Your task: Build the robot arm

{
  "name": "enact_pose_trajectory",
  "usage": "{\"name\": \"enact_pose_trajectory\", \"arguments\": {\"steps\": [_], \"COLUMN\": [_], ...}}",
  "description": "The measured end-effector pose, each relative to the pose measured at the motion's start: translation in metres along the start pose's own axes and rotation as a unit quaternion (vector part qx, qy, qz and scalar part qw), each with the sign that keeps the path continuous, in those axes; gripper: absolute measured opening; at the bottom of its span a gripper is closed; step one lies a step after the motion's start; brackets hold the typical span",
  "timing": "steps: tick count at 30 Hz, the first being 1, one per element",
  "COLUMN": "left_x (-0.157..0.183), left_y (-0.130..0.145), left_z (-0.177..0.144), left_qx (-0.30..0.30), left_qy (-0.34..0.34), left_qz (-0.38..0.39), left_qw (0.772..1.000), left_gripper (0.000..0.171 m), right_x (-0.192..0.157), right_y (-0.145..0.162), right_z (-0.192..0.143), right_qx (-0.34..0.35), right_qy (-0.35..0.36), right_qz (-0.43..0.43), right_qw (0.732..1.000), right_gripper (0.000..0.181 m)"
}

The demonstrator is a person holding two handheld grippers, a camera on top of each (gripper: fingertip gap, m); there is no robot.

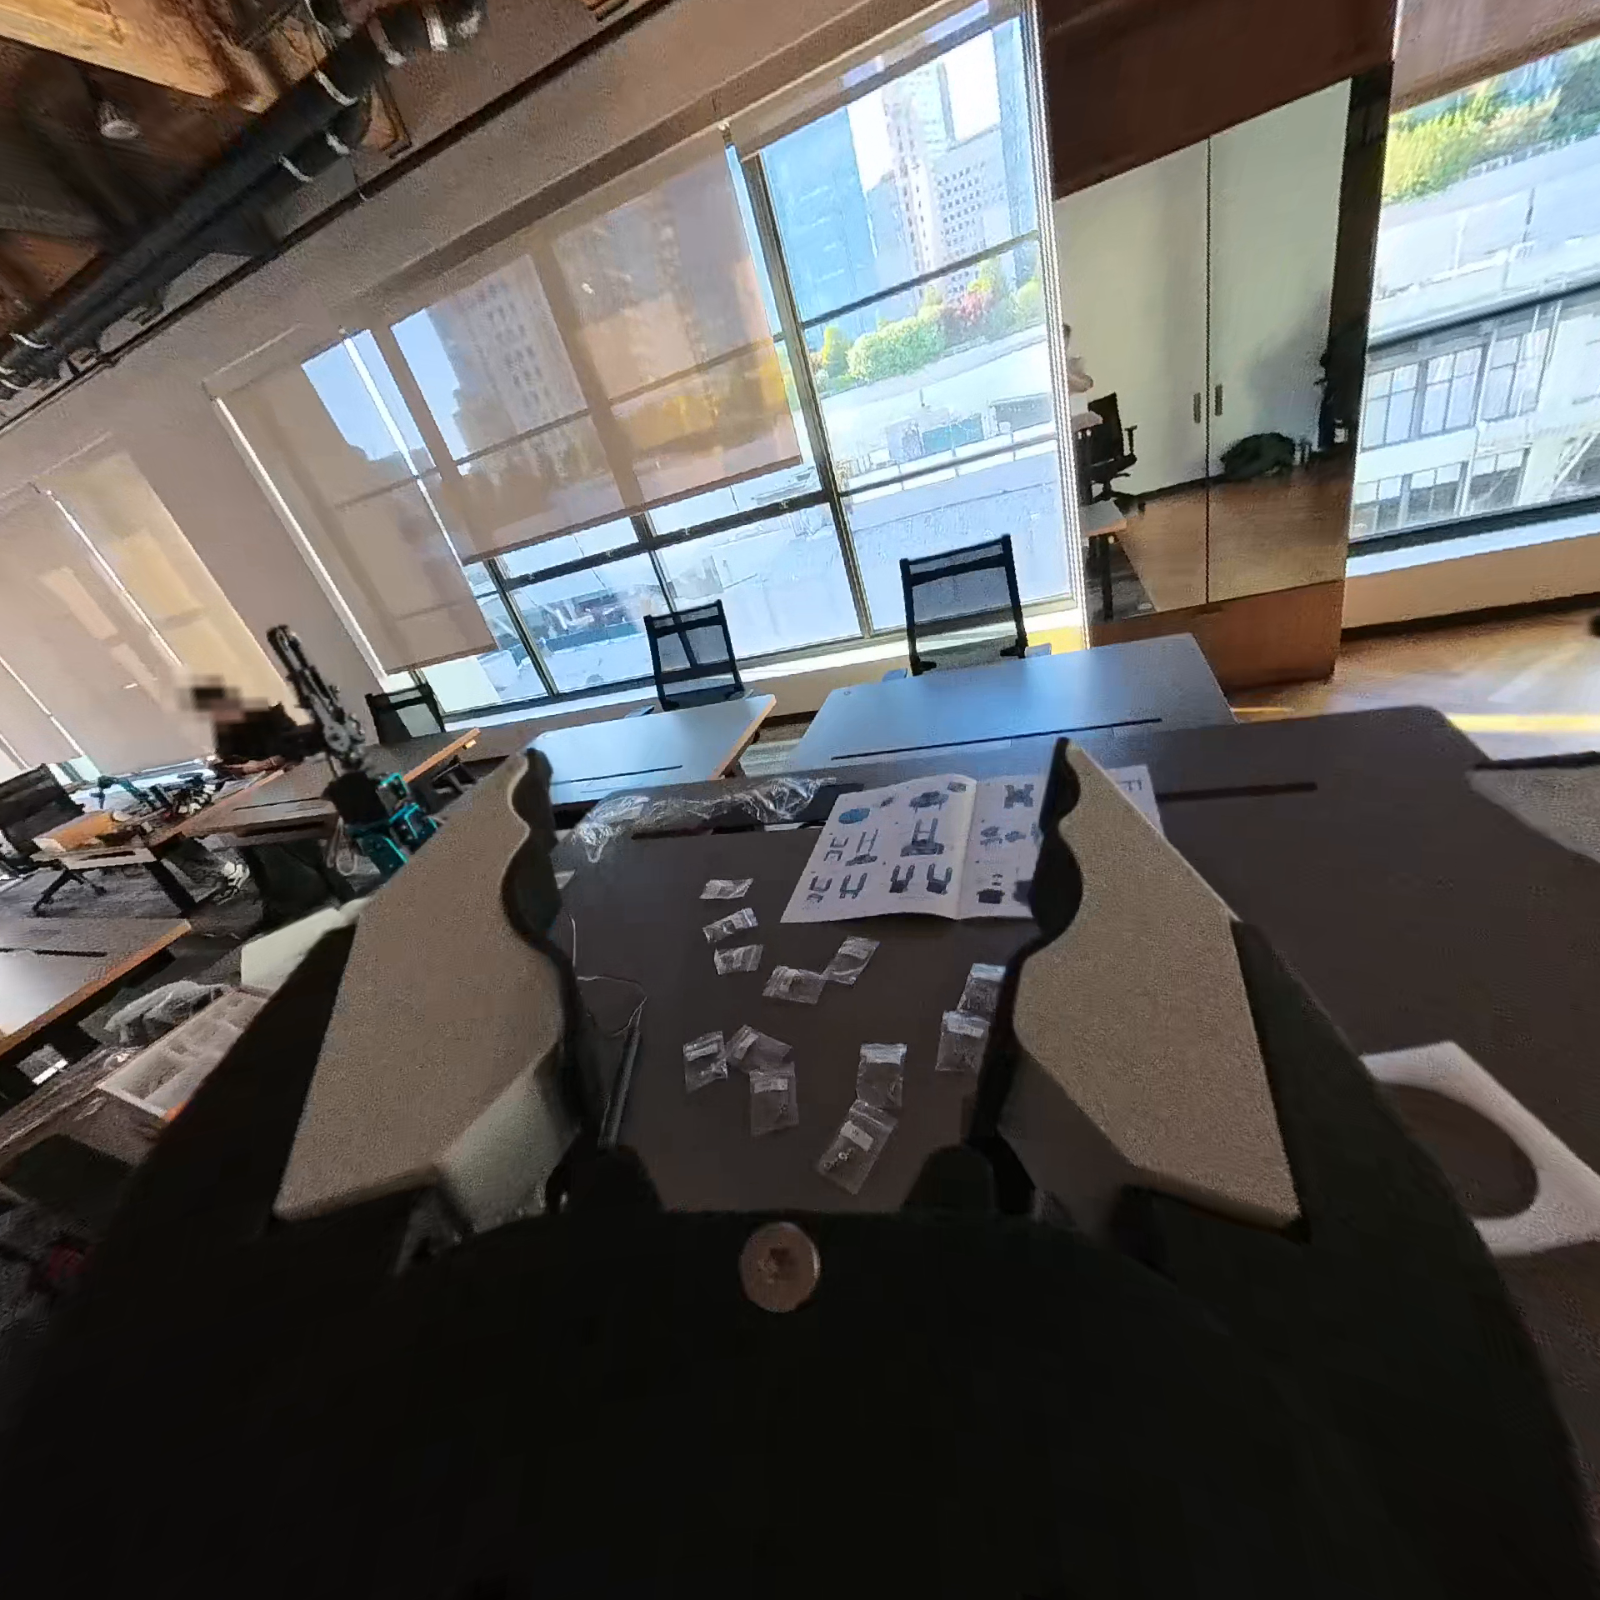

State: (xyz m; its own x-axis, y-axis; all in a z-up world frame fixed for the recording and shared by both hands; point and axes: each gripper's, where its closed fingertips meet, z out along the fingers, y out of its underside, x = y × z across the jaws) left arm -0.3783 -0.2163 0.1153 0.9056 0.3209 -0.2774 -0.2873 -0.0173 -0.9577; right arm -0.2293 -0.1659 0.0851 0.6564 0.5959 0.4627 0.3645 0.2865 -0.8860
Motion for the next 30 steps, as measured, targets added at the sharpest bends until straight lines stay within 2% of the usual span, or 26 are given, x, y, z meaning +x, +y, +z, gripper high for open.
{"name": "enact_pose_trajectory", "arguments": {"steps": [5, 9, 11, 16, 30], "left_x": [0.008, 0.01, 0.011, 0.015, 0.019], "left_y": [-0.036, -0.054, -0.061, -0.063, -0.063], "left_z": [0.007, 0.005, 0.003, 0.0, 0.012], "left_qx": [0.023, 0.034, 0.04, 0.042, 0.034], "left_qy": [-0.013, -0.023, -0.025, -0.032, -0.047], "left_qz": [-0.013, -0.026, -0.033, -0.035, -0.044], "left_qw": [1.0, 0.999, 0.998, 0.998, 0.997], "left_gripper": [0.114, 0.114, 0.114, 0.114, 0.114], "right_x": [0.023, 0.039, 0.044, 0.045, 0.051], "right_y": [-0.024, -0.05, -0.059, -0.067, -0.071], "right_z": [0.015, 0.024, 0.024, 0.023, 0.034], "right_qx": [0.009, 0.023, 0.031, 0.038, 0.04], "right_qy": [0.033, 0.056, 0.071, 0.08, 0.071], "right_qz": [0.002, 0.033, 0.03, 0.023, 0.013], "right_qw": [0.999, 0.998, 0.997, 0.996, 0.997], "right_gripper": [0.039, 0.027, 0.027, 0.037, 0.041]}}
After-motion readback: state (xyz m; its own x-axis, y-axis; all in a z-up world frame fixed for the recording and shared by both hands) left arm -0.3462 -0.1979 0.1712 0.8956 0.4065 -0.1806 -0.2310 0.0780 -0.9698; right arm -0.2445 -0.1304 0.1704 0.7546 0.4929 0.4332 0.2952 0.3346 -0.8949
